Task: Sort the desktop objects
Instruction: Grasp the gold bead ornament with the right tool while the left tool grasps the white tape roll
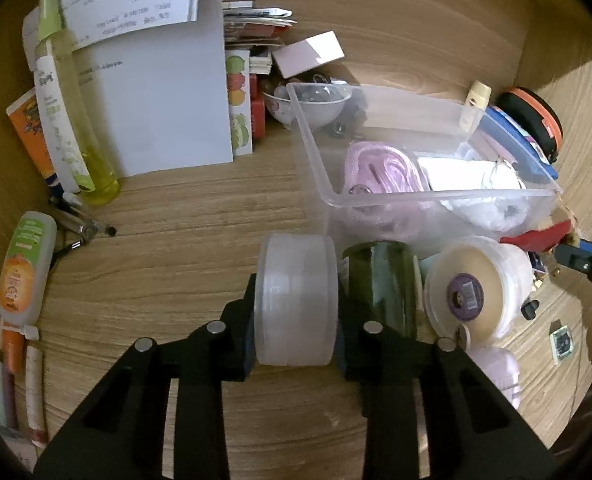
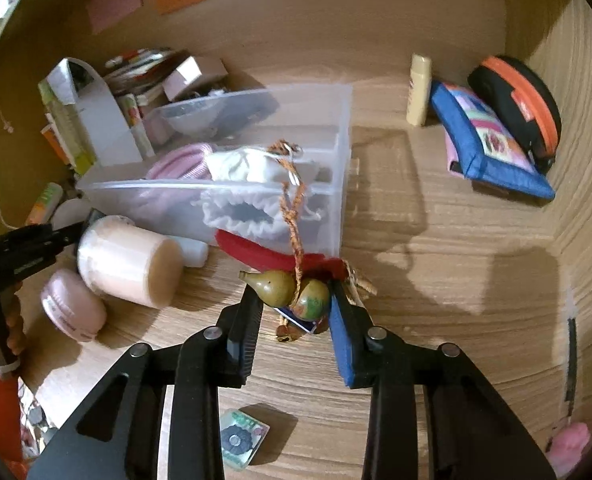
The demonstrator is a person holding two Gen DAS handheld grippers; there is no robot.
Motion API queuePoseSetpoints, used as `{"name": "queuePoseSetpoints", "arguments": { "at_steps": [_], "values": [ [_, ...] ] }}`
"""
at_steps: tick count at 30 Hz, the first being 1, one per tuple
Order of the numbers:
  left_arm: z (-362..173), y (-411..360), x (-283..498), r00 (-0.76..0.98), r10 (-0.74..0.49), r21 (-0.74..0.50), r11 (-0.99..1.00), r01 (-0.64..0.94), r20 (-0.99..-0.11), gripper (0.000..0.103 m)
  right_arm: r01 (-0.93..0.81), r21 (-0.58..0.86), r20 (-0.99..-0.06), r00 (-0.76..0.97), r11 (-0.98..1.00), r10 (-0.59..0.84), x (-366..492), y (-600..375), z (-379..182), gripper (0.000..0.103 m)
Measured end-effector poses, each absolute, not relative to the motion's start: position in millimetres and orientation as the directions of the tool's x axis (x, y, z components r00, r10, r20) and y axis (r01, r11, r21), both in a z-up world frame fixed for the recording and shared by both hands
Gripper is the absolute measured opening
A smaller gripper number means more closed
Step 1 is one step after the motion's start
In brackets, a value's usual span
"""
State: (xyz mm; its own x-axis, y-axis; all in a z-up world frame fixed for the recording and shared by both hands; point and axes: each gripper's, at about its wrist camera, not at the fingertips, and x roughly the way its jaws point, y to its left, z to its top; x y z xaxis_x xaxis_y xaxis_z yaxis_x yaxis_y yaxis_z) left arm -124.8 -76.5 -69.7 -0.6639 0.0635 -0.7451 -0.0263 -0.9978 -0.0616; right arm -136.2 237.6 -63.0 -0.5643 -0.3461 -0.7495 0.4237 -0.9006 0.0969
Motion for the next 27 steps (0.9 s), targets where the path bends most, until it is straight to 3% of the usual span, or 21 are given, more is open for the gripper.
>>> {"name": "queuePoseSetpoints", "arguments": {
  "at_steps": [10,27],
  "values": [
    [-58,-111,-113,-0.698,0.064,-0.157,-0.985,0.071,-0.713,0.029,0.441,0.073,-0.703,-0.613,-0.894,-0.360,-127,237,-38,0.029],
    [-14,-103,-101,-0.771,-0.009,-0.080,-0.994,0.077,-0.637,0.029,0.463,0.047,-0.651,-0.658,-0.885,-0.379,-149,222,-11,0.029]
  ]
}}
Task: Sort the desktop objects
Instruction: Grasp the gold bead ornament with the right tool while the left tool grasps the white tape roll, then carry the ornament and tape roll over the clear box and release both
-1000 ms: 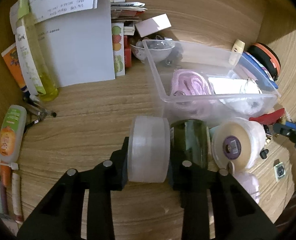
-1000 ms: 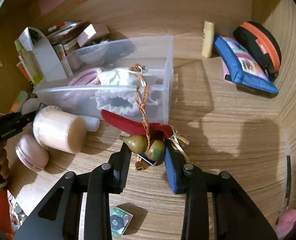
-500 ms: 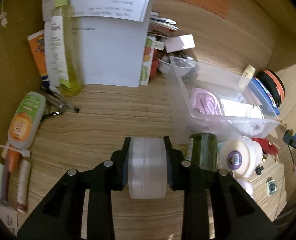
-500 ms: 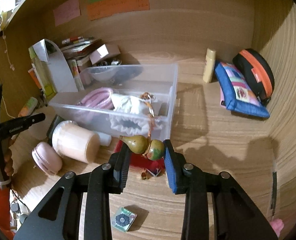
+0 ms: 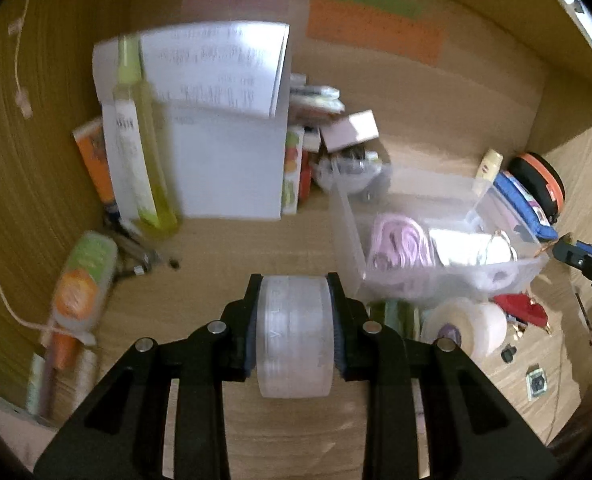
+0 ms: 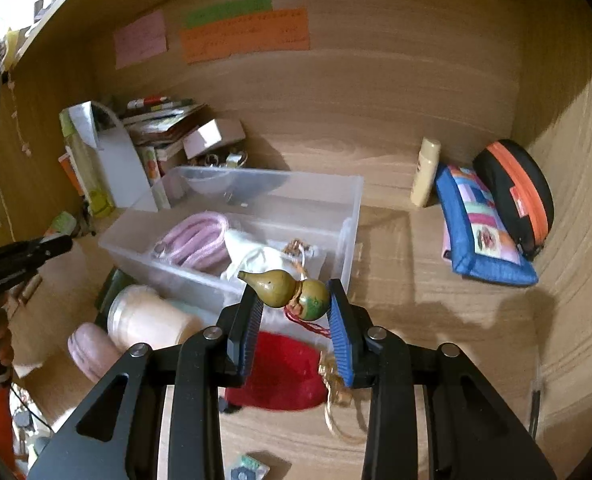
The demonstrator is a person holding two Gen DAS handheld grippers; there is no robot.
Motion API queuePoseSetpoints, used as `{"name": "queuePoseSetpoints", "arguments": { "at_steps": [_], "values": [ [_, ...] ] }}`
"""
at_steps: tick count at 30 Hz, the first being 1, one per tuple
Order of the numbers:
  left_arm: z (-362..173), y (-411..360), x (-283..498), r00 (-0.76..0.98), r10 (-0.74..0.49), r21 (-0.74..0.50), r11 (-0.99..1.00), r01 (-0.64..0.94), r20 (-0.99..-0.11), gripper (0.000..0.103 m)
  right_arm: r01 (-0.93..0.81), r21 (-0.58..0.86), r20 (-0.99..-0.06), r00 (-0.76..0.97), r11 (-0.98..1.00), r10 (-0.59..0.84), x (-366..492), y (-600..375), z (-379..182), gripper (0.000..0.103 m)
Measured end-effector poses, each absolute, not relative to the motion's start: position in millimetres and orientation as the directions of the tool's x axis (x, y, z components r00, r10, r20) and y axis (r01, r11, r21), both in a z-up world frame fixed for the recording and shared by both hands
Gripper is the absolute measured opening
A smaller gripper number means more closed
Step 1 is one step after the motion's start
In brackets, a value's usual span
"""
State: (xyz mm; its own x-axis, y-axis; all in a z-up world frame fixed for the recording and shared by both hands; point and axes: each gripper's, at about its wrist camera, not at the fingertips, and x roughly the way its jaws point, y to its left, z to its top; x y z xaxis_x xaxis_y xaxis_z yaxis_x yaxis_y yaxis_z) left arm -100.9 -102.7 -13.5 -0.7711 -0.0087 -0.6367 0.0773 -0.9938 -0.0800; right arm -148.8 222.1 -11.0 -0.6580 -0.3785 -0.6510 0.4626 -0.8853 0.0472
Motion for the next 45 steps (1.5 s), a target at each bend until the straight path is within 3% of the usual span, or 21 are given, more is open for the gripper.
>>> {"name": "queuePoseSetpoints", "arguments": {
  "at_steps": [23,37,45],
  "values": [
    [37,-72,-160,-0.790,0.113,-0.127,-0.991,-0.046,-0.602,0.029,0.491,0.020,-0.624,-0.674,-0.871,-0.394,-212,196,14,0.029],
    [7,-43,-219,-0.718,0.151,-0.129,-0.988,-0.085,-0.680,0.029,0.532,0.030,-0.683,-0.607,-0.846,-0.406,-247,168,-18,0.029],
    [-11,-37,-238,-0.692,0.085,-0.071,-0.996,-0.049,-0.716,0.029,0.546,0.045,-0.731,-0.553,-0.836,-0.400,-261,164,-42,0.029]
  ]
}}
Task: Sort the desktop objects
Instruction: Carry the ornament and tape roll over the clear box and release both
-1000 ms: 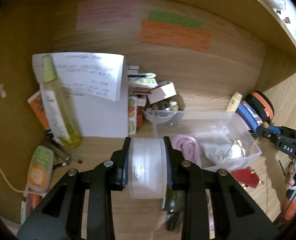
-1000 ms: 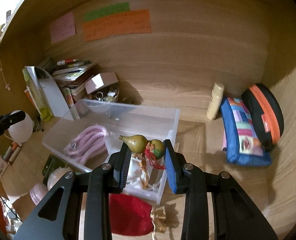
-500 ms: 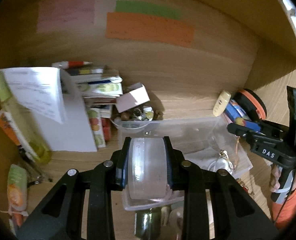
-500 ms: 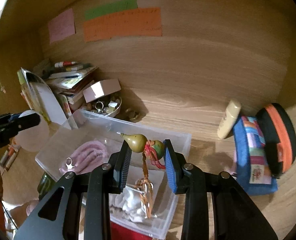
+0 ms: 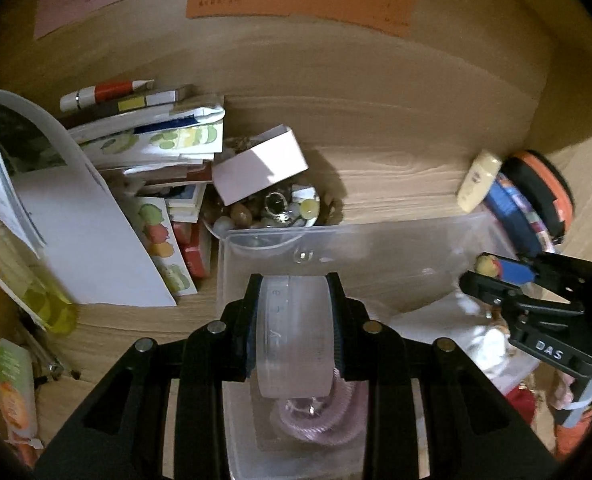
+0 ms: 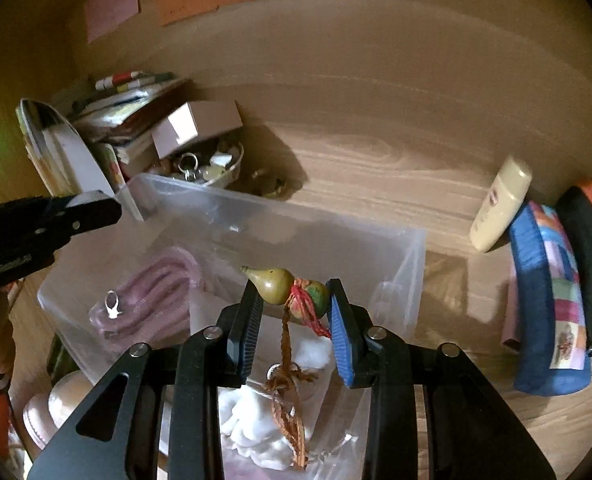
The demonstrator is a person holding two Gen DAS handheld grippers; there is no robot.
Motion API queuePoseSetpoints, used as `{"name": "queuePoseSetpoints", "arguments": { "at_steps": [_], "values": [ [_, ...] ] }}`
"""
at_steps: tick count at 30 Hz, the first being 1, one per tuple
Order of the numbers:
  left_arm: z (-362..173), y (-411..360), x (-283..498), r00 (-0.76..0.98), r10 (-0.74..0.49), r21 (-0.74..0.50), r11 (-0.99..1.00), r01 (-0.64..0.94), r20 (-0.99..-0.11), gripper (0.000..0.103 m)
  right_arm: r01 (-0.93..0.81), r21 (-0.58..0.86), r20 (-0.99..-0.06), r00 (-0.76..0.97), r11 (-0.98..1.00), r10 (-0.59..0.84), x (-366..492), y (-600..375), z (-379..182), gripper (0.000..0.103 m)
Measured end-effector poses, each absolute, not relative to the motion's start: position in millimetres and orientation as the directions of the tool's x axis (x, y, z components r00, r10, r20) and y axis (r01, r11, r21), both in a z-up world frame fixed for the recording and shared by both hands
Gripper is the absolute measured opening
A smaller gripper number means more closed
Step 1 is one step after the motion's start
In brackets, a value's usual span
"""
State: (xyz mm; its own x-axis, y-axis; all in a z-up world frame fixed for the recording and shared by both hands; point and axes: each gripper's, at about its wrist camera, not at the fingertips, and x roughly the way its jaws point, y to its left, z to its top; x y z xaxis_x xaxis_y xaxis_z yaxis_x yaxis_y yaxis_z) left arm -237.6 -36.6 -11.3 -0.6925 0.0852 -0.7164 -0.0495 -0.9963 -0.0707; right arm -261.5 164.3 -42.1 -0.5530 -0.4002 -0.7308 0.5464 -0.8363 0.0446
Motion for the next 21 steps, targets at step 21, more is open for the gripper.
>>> {"name": "queuePoseSetpoints", "arguments": {
  "at_steps": [21],
  "values": [
    [-19,-37,-243,-0.684,0.074,-0.055,-0.997,-0.049,-0.726,0.052,0.567,-0.131,-0.707,-0.628,-0.813,-0.324,-249,150,-30,0.070]
  ]
}}
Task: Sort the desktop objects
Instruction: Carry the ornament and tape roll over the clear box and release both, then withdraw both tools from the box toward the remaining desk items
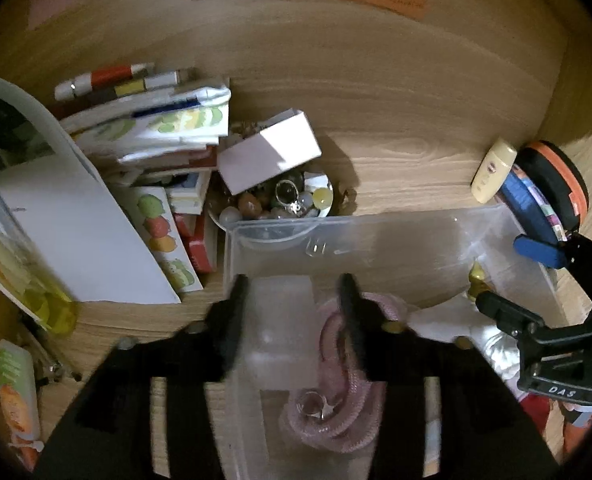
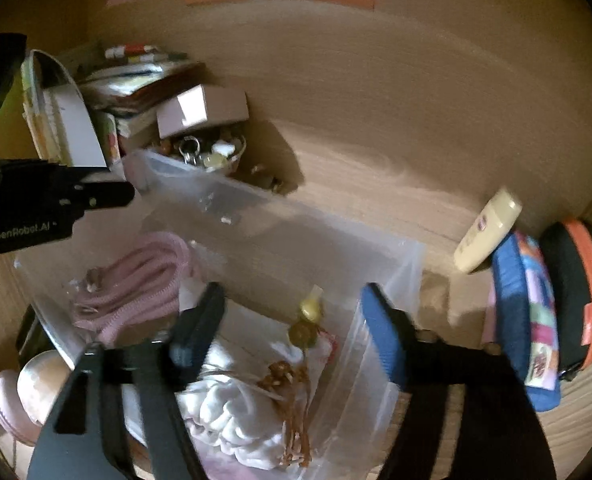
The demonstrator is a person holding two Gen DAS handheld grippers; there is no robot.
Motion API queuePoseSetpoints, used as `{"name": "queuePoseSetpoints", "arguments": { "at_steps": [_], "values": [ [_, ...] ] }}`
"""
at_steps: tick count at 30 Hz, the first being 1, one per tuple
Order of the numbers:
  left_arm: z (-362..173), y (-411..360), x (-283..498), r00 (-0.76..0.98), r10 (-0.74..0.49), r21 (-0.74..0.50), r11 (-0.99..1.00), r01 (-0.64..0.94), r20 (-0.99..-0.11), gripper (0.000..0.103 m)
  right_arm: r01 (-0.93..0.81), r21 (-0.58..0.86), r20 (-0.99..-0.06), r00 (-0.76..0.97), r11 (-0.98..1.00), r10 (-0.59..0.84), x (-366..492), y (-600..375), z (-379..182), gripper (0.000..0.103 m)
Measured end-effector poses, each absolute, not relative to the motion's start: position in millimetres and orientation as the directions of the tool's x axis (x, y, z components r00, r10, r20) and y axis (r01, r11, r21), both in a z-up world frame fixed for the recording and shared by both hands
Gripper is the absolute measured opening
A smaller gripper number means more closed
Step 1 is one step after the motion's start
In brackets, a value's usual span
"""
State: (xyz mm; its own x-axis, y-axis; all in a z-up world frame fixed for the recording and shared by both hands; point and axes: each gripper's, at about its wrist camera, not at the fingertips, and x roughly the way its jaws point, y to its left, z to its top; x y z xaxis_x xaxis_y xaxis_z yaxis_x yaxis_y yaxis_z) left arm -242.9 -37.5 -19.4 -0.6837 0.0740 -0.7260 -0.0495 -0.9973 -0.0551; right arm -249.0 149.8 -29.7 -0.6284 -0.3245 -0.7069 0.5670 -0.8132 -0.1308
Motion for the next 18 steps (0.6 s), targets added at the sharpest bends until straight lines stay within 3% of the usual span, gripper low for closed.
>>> {"name": "queuePoseSetpoints", "arguments": {
  "at_steps": [3,8,9,14,16,18],
  "values": [
    [-14,-36,-237,-0.698,0.058,-0.033,-0.998,-0.049,-0.713,0.061,0.567,-0.166,-0.688,-0.653,-0.807,-0.317,-243,147,-25,0.070],
    [-3,-36,-225,-0.705,0.071,-0.046,-0.997,-0.055,-0.706,0.066,0.563,-0.190,-0.675,-0.670,-0.804,-0.310,-237,145,-19,0.072],
    [-1,-37,-221,-0.708,0.081,-0.057,-0.997,-0.058,-0.702,0.074,0.563,-0.189,-0.672,-0.671,-0.805,-0.312,-236,147,-17,0.074],
    [11,-40,-204,-0.726,0.089,-0.062,-0.996,-0.063,-0.682,0.078,0.561,-0.181,-0.637,-0.692,-0.807,-0.338,-223,153,0,0.086],
    [16,-40,-196,-0.733,0.089,-0.058,-0.996,-0.068,-0.674,0.088,0.557,-0.185,-0.629,-0.700,-0.809,-0.338,-218,153,5,0.091],
    [21,-40,-188,-0.747,0.091,-0.057,-0.996,-0.071,-0.659,0.089,0.554,-0.193,-0.619,-0.709,-0.810,-0.338,-210,153,10,0.092]
  ]
}}
